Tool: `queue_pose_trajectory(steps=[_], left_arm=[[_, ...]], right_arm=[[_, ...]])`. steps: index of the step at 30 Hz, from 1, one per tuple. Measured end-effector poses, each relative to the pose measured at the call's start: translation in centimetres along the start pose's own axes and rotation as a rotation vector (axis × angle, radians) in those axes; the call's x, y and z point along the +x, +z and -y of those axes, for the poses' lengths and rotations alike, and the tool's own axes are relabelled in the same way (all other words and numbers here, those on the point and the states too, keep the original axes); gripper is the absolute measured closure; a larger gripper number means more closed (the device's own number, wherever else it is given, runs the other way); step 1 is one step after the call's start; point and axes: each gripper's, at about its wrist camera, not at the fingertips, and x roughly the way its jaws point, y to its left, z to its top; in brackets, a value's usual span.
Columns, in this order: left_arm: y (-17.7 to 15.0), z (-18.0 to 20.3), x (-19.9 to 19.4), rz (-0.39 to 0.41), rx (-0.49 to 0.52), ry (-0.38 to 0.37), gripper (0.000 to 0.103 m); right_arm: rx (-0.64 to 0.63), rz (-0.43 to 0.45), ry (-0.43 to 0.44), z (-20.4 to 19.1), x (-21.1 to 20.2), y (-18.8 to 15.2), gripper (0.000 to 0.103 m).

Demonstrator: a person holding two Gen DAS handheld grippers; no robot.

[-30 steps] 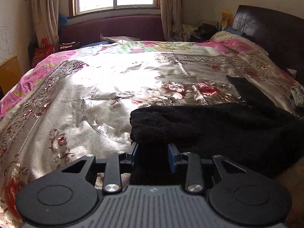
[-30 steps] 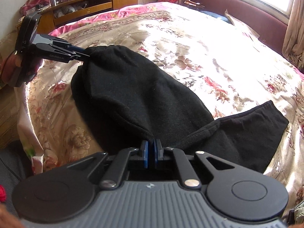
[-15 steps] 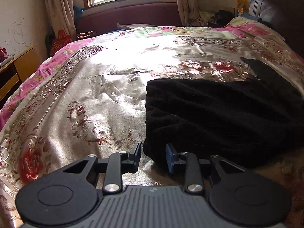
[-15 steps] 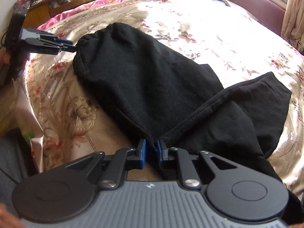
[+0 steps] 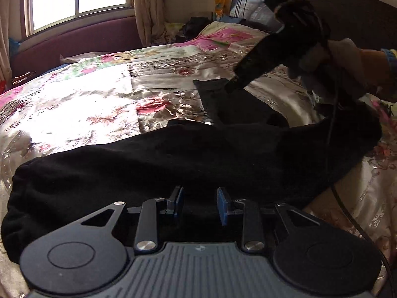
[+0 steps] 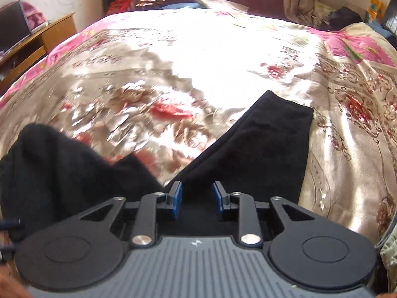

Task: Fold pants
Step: 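Grasp the pants leg end with the right gripper and lift it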

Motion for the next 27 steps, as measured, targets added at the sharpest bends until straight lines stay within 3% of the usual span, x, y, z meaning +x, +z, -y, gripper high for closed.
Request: queue_pose_trajectory(steps=[2,7,15,16,17,18,21,23,27], left_arm=[[0.7,1.5,2.0,-0.024,0.010,-0.021,0.054],[2.0,2.8,5.0,-0.038,-0.049,-0.050,0.050],[3.1,2.6,7.6,-0.053,-0.156,-0.074,0.047],[3.0,2.8,7.7,-0.055,-0.159,-0.072,0.047],[3.1,3.0,7.7,-0.054,-0.156,-0.068,0.047],[3.1,3.4,7.5,-0.042,-0.141,-0.053,0.048],[3.0,4.8,6.8,-0.025,-0.063,-0.013,0.051],[3.0,5.6,6.8,-0.029,-0.033,-0.014,0.065],[3.3,6.7,6.7,-0.036,-0.010,-0.002,0.073]], right_arm=[[0.038,0.005,-0.071,1.3,2.9,2.5,0.064],[0.104,-0.035,-0.166,3.1,9.2,6.3,0.064],[0.123,-0.083,-0.271,4.2,14.9,6.9,0.067],[0.130,-0.074,-0.264,4.6,14.9,6.9,0.071],[0.135,-0.072,-0.260,4.9,14.7,6.9,0.088],[0.153,-0.074,-0.239,5.5,14.4,7.0,0.098],[0.161,-0.016,-0.210,6.6,11.3,6.8,0.100],[0.181,0.029,-0.187,7.6,8.4,6.4,0.100],[0.256,0.132,-0.132,10.9,0.3,4.6,0.100]])
